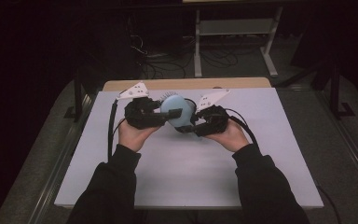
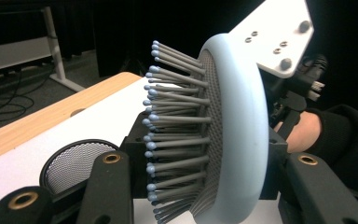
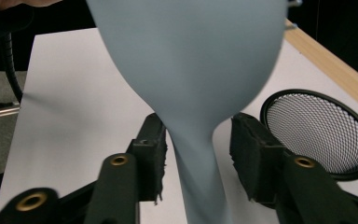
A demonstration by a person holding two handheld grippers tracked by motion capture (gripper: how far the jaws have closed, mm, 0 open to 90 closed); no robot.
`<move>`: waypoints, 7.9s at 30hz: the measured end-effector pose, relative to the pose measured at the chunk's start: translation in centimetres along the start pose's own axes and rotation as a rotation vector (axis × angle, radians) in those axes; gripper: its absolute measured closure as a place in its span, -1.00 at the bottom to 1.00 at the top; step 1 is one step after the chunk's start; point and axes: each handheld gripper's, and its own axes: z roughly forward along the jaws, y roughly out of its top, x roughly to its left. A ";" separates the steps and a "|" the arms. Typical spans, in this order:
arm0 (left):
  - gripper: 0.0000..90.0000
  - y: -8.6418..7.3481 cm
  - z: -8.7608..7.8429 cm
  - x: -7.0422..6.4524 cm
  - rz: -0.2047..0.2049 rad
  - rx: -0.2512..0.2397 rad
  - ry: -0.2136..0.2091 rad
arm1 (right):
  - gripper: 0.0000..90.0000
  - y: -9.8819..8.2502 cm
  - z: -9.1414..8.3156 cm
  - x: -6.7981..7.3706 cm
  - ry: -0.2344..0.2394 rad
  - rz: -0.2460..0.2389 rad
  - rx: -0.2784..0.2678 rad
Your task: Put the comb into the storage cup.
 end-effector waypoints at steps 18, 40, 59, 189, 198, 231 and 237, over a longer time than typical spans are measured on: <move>0.20 0.8 -0.5 0.4 0.005 0.021 0.017 | -0.60 -1.7 -1.0 -1.4 -0.007 0.118 -0.009; 0.20 2.4 -1.3 0.8 0.017 0.024 0.046 | -1.00 -4.9 -3.7 -2.1 -0.075 0.175 0.000; 0.20 3.7 -1.9 1.8 0.024 0.012 0.068 | -1.00 -8.7 -6.8 -1.8 -0.141 0.216 -0.061; 0.18 -1.2 4.5 10.2 -0.161 0.066 0.188 | -1.00 -19.5 -13.0 2.8 -0.269 0.316 -0.119; 0.17 -1.9 4.4 10.8 -0.204 0.036 0.187 | -1.00 -19.6 -13.1 2.8 -0.270 0.317 -0.122; -0.18 -3.7 2.5 11.5 -0.286 -0.050 0.125 | -1.00 -19.8 -12.8 2.6 -0.257 0.327 -0.101; -0.53 -3.9 2.3 11.1 -0.248 -0.010 0.151 | -1.00 -19.9 -12.7 2.6 -0.257 0.329 -0.097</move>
